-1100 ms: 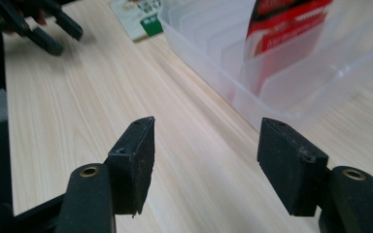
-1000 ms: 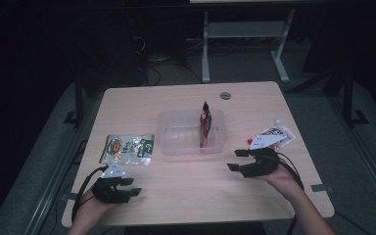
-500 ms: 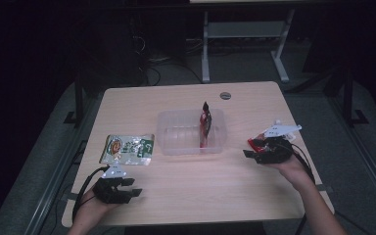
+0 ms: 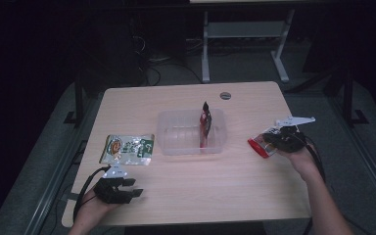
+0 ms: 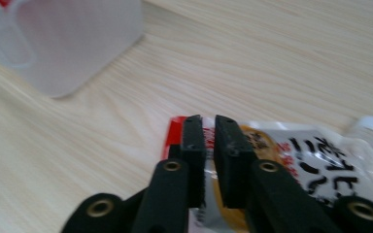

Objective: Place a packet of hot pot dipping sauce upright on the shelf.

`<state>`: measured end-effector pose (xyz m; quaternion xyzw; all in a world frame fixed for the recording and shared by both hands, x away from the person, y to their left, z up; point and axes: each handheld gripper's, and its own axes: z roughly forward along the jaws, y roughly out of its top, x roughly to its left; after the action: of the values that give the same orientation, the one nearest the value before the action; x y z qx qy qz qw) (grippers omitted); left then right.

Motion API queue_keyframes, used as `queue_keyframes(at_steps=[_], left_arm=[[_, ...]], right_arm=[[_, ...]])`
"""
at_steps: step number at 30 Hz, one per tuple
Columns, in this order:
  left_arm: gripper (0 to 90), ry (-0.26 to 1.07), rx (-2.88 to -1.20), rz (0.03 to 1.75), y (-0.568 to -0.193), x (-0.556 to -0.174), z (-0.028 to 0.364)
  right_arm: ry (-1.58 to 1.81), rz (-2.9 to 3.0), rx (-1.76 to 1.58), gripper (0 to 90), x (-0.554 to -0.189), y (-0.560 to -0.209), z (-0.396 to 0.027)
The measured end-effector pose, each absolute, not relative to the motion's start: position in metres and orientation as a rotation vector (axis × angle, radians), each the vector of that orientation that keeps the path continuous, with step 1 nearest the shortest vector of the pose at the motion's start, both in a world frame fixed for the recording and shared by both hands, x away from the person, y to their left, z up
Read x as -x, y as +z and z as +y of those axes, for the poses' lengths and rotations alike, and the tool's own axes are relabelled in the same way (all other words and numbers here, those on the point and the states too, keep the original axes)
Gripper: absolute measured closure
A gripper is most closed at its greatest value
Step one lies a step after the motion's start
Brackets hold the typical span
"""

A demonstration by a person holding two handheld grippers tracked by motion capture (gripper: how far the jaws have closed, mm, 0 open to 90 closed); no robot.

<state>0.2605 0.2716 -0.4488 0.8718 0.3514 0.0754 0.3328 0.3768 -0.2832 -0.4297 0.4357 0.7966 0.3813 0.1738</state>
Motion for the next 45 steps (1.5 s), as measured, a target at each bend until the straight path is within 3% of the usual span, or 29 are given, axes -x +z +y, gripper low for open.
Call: queue_keyframes(at_steps=[4,20,45], left_arm=[[47.7,0.196,-2.276,0.920,-0.449,-0.260,0.272],[47.7,0.193,-2.272,0.931,-0.450,-0.260,0.273],[48.0,0.192,-2.279,0.918,-0.449,-0.261,0.270]], right_arm=[[1.051,2.251,-1.256,89.3,-0.380,-0.435,-0.290],[0.851,2.332,-1.278,90.0,-0.395,-0.463,-0.283],[0.864,2.520,-1.181,90.0,-0.378,-0.460,-0.253]])
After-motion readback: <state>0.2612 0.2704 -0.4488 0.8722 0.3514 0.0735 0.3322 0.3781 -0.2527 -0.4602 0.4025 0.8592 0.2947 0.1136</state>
